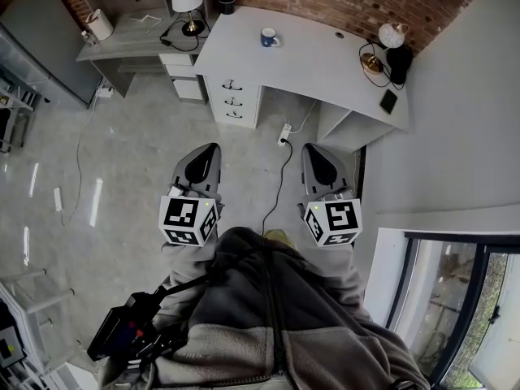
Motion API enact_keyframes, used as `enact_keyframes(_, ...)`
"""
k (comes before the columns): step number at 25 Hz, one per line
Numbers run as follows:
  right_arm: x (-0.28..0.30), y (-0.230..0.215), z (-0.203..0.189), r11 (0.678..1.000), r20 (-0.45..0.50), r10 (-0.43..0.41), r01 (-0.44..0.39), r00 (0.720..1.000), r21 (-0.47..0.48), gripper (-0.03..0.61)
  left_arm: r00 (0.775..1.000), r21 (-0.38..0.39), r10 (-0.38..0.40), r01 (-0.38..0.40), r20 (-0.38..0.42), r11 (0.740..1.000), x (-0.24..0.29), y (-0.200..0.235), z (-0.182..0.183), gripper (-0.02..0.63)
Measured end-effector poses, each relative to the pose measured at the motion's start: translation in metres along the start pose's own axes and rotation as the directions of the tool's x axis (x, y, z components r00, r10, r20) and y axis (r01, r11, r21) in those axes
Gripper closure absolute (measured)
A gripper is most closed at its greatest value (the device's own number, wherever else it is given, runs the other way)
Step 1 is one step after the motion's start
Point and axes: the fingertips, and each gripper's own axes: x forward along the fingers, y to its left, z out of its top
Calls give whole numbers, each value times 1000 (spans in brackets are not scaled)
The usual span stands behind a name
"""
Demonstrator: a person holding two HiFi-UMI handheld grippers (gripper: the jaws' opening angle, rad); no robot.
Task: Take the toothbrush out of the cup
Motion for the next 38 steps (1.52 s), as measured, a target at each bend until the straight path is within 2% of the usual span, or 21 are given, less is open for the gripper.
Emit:
enact_keyframes(9, 7, -10, -2, 1000, -14, -3, 4, 1000, 18, 577, 1000, -13, 13, -14, -26, 1000, 5, 6, -1, 609)
enact_keyframes(13, 39, -5, -6, 1000, -40, 13, -12, 999, 19, 577, 999, -32, 24, -25, -40, 999, 19, 34, -6, 609)
enact_keyframes(18, 81, -12, -12, 997, -38, 66, -65, 997, 33, 577, 996, -31, 74, -75, -40, 997, 41, 56, -6, 609)
enact_keyframes(22, 131, -31, -8, 994, -20, 103, -102, 994, 47, 577, 992, -13, 118, -119, -43, 993, 82, 83, 3, 609)
enact_keyframes(32, 259, -134, 19, 991, 14, 109, -109, 994, 75, 577, 992, 28, 117, -116, -39, 993, 230, 115, 49, 609)
enact_keyframes(38, 315, -177, 35, 988, 13, 135, -135, 991, 80, 577, 993, 39, 111, -110, -36, 993, 299, 129, 76, 609)
